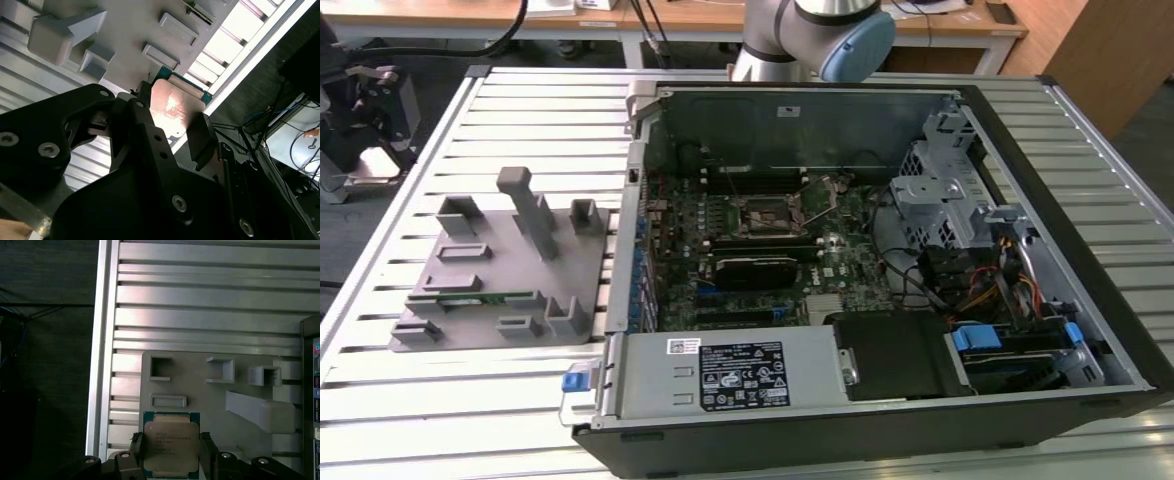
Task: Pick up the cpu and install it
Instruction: 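Pick up the cpu and move it towards the insertion slot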
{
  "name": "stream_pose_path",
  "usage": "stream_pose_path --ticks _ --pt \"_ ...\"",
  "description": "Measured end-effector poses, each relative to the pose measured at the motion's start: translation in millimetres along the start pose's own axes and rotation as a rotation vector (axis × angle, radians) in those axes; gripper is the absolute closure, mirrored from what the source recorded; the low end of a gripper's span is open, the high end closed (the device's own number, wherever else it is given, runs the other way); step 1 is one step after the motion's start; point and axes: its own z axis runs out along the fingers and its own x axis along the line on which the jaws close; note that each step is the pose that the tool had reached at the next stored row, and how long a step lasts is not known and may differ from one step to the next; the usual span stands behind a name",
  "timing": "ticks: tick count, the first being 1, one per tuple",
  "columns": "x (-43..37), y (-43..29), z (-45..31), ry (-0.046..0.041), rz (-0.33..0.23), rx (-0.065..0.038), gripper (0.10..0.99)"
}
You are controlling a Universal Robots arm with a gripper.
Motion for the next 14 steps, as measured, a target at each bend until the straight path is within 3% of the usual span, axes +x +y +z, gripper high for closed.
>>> stream_pose_path --ticks 14 --pt "0.2 2.8 -17.1 -0.0001 0.0 0.0 0.557"
